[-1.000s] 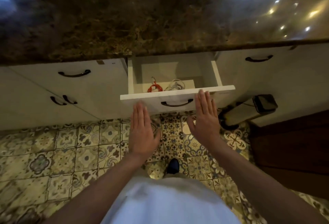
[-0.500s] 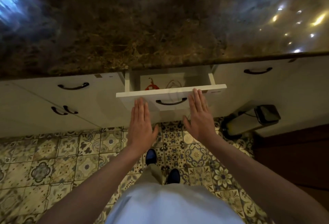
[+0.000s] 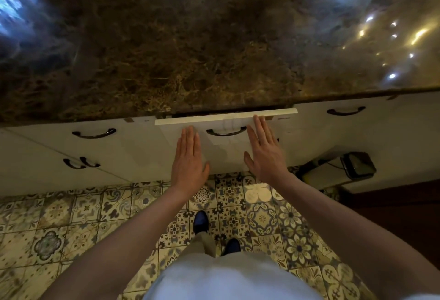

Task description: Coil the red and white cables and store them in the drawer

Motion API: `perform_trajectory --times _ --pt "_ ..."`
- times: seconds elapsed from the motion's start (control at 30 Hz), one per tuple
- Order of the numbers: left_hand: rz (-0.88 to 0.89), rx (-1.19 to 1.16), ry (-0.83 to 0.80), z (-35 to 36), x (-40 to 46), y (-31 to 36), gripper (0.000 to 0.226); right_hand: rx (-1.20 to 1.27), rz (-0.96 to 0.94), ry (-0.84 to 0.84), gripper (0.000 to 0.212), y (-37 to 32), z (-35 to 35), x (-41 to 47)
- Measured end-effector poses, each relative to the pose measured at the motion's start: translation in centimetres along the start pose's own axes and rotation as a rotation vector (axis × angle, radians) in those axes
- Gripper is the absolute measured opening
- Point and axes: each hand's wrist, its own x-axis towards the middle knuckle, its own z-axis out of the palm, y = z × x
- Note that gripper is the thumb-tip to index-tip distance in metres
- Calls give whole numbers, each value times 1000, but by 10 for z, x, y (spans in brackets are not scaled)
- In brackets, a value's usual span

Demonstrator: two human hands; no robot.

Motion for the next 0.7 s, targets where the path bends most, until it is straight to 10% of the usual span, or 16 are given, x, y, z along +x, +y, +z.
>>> perform_trajectory --times 0.7 --pt "33 24 -6 -4 31 -20 93 -61 -17 -46 78 5 -11 31"
